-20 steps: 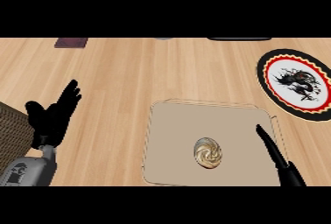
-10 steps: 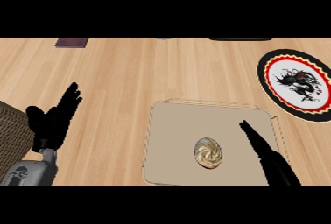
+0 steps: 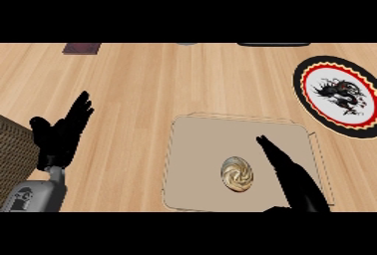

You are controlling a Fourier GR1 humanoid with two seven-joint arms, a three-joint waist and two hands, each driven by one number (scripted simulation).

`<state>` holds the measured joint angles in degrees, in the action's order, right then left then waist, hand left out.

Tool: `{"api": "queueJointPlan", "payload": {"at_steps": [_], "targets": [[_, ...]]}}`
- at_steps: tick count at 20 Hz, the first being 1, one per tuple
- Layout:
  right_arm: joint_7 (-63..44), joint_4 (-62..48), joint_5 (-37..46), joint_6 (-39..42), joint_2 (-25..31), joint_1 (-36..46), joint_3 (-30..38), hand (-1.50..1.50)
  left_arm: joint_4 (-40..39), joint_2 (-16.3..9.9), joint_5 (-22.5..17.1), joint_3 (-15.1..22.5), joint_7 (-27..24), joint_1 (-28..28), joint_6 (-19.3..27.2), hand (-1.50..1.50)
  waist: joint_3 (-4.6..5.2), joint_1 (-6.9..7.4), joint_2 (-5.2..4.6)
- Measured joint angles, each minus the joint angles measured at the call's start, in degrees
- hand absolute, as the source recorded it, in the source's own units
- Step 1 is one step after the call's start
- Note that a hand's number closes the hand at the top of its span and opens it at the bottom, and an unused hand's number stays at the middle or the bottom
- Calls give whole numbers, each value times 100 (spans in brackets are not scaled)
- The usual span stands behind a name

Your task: Pick the cupcake from the tray and place it in the plate

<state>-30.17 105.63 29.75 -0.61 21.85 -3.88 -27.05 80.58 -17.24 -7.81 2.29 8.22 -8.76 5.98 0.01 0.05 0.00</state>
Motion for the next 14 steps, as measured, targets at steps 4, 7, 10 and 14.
{"api": "queueJointPlan", "payload": {"at_steps": [4,7,10,14], "targets": [[-213,-322,192,250,-367,287,-36,-150,-52,66,75,-98,52,-83,-89,0,-1,0,-1],[-259,-591,416,318,-584,417,-23,-150,-135,134,135,-168,65,-163,-140,0,12,-8,8],[-155,-879,506,422,-750,564,164,-150,-25,195,225,-213,146,-129,-185,0,19,-11,17],[-156,-1227,703,546,-966,773,280,-150,-65,204,272,-365,94,-131,-283,0,29,-16,24]]}}
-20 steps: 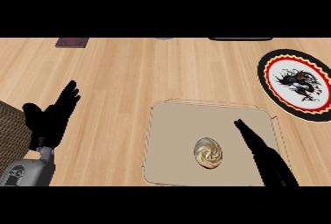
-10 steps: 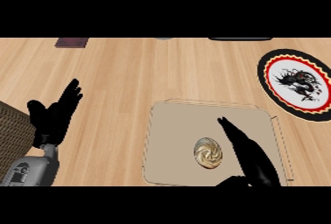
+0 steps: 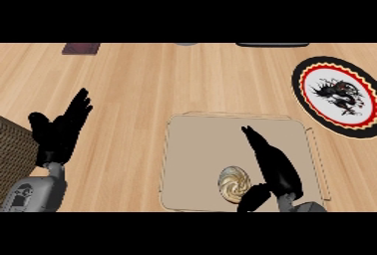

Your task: Pick the cupcake from the tray and place it in the plate

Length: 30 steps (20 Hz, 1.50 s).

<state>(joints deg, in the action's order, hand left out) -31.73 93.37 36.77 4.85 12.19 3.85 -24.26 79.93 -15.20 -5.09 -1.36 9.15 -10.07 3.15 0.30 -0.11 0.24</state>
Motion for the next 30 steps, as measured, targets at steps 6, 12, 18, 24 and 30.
{"api": "queueJointPlan", "payload": {"at_steps": [6,12,18,24,30], "targets": [[104,-267,99,366,-145,195,43,150,38,17,43,-115,24,21,-123,0,12,7,15],[432,-281,260,600,-212,301,-110,150,42,103,98,-137,13,54,-166,0,36,1,38],[774,-367,482,368,-358,213,-74,150,267,160,166,-136,216,77,-144,0,51,-1,53],[183,-1828,566,139,-755,1845,956,150,208,201,168,-88,150,-26,-250,0,-11,187,-75],[-192,-3248,1275,-781,-502,3362,1629,150,131,168,152,-111,128,-141,-318,0,-27,317,-123]]}}
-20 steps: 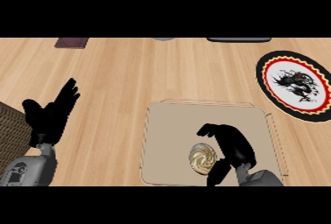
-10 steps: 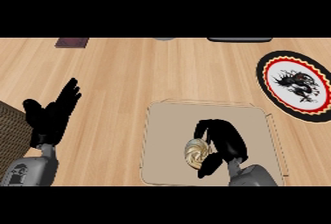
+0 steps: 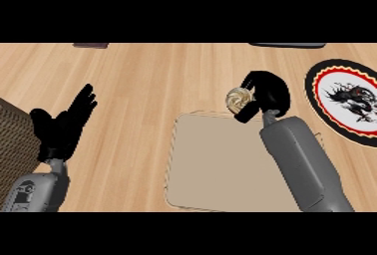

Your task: Pick the cupcake from the tray and place it in the plate

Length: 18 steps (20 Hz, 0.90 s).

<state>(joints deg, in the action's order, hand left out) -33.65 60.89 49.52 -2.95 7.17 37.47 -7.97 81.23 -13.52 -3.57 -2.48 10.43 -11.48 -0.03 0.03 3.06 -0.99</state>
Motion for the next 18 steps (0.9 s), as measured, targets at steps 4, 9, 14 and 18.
{"api": "queueJointPlan", "payload": {"at_steps": [4,9,14,18], "targets": [[-391,-367,771,-931,226,691,122,150,13,62,55,61,-28,52,34,0,0,1,13],[-1001,-905,1678,-1920,508,1250,276,150,-110,39,71,-13,-139,71,39,0,2,-77,29],[-1243,-1299,1833,-2583,674,1456,692,150,-101,58,79,-73,-126,82,78,0,-2,-174,59],[-1069,-1599,1641,-3012,889,1447,1106,150,-110,72,133,-72,-47,30,108,0,-4,-213,67]]}}
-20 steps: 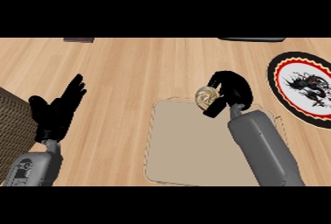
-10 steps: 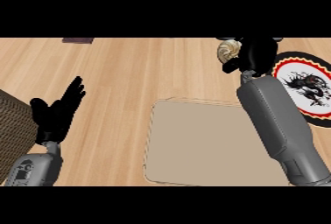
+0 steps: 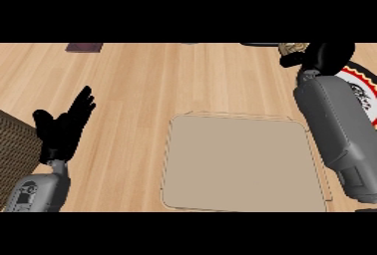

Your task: Pick the cupcake from the tray and place it in the plate

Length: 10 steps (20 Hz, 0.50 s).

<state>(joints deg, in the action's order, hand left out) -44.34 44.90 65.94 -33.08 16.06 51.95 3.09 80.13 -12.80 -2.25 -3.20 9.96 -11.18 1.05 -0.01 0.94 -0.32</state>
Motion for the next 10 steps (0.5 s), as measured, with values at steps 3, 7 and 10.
{"api": "queueJointPlan", "payload": {"at_steps": [3,7,10], "targets": [[259,-193,-211,-207,236,-99,279,150,-45,3,-1,-26,-58,15,-40,0,0,-20,5],[704,-537,-505,-467,577,-294,624,150,-10,54,30,-30,-3,-6,2,0,-2,-26,4],[1095,-734,-763,-515,798,-442,831,150,70,59,27,-56,2,80,-16,0,-2,-30,10]]}}
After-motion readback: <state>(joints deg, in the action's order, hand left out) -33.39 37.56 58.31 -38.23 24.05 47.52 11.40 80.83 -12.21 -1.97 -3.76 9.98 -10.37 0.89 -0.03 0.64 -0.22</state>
